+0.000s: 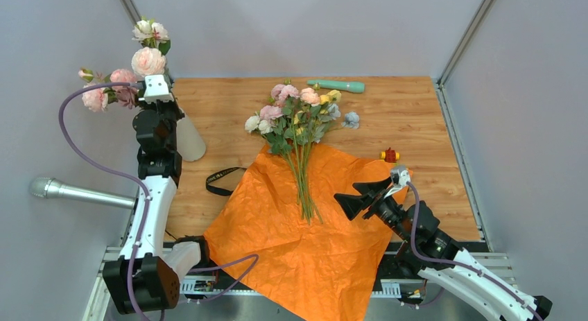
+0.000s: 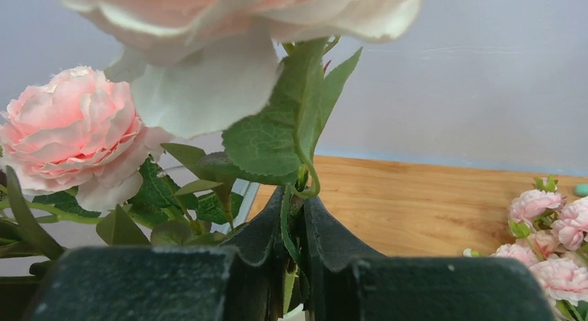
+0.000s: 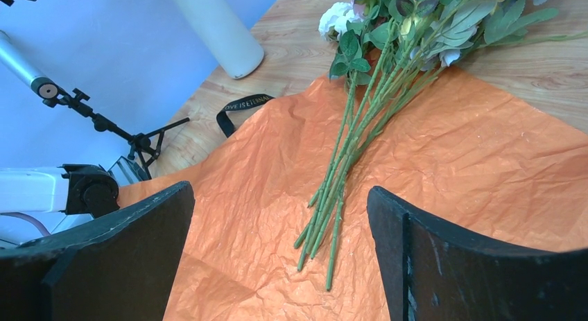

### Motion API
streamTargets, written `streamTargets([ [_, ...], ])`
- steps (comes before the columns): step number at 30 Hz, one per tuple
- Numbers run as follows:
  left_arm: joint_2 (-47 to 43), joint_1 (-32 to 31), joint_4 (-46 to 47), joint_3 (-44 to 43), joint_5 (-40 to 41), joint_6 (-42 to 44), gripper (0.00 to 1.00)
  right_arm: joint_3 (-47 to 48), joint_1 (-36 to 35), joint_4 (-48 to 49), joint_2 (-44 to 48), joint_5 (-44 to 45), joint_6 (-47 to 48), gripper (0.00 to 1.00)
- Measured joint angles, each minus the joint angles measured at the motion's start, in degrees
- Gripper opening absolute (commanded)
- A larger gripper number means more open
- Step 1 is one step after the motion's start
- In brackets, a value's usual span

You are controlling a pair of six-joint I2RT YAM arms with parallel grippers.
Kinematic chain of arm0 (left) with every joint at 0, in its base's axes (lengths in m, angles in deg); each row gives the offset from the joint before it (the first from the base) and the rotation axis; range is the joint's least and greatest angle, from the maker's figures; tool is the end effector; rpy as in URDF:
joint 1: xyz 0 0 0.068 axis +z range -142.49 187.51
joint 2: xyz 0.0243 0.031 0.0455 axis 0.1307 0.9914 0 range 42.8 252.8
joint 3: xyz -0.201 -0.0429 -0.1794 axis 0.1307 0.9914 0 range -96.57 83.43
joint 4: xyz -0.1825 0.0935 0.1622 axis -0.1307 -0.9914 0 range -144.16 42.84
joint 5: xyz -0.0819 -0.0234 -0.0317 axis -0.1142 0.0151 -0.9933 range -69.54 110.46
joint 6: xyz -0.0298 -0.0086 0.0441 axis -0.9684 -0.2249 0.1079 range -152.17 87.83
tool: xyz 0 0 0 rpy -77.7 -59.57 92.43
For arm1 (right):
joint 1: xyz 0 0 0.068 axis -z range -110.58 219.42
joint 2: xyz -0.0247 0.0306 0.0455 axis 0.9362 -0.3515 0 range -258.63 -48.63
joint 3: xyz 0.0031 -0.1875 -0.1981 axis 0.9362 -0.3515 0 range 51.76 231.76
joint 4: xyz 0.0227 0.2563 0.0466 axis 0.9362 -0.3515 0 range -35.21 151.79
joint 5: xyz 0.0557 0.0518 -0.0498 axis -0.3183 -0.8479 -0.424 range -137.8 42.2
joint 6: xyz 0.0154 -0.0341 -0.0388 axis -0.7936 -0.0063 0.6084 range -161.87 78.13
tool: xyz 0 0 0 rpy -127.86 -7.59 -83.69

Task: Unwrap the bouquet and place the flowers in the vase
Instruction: Insert the fake flower into the vase.

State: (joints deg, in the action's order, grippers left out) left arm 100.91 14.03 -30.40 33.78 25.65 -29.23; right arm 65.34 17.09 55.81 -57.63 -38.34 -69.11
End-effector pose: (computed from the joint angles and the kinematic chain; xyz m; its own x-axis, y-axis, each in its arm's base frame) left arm 0.2380 0.0305 0.3766 0.1328 0.0667 -0.9889 -0.2091 0.9772 0.0378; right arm 0.0705 0.0817 0.2316 -0.3247 0.3182 -0.8907 -0.5981 0.6604 0.4540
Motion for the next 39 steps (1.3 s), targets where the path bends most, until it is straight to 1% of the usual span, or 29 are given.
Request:
streamTargets([
  [4, 0.11, 0.0, 0.2, 0.0, -0.02, -0.61, 0.17, -0.66, 0.0, 0.22, 0.0, -0.11, -0.39, 0.97],
  [5, 0.09, 0.0, 0.2, 0.0, -0.04, -0.7, 0.14, -0.66, 0.02, 0.26, 0.0, -0.13, -0.55, 0.97],
  [6, 0.09, 0.0, 0.2, 0.02, -0.02, -0.72, 0.07, -0.66, 0.0, 0.31, 0.0, -0.15, -0.59, 0.97],
  [8, -0.04, 0.0, 0.39, 0.22, 0.57, -0.7, 0.01, -0.66, 0.0, 0.33, 0.0, -0.22, -0.74, 0.97],
  [14, 0.24, 0.92, 2.16, 1.05, 3.17, -1.18, 0.0, -0.66, 0.02, 0.26, 0.0, -0.68, -0.76, 0.97],
  [23, 1.7, 1.79, 4.13, 1.07, 2.86, -4.66, 0.0, -0.61, 0.0, 0.22, -0.76, -0.74, -0.76, 0.97],
  [24, 1.7, 1.79, 4.17, 1.11, 2.84, -4.92, 0.01, -0.61, 0.0, 0.24, -0.87, -0.76, -0.76, 0.97],
  [26, 1.7, 1.81, 4.92, 1.57, 2.86, -5.4, 0.08, -0.61, 0.0, 0.57, -1.18, -0.92, -0.83, 0.97],
  [33, 1.68, 1.84, 6.36, 3.48, 2.82, -5.49, 0.2, -0.61, 0.02, 1.55, -1.75, -1.9, -1.22, 0.97],
  [37, 1.68, 1.84, 6.14, 3.54, 2.54, -5.55, 0.34, -0.61, 0.0, 2.05, -1.75, -2.19, -1.22, 0.97],
  [39, 1.55, 1.84, 5.11, 3.56, 2.36, -5.68, 0.38, -0.61, 0.0, 2.05, -1.75, -2.34, -1.2, 0.97],
])
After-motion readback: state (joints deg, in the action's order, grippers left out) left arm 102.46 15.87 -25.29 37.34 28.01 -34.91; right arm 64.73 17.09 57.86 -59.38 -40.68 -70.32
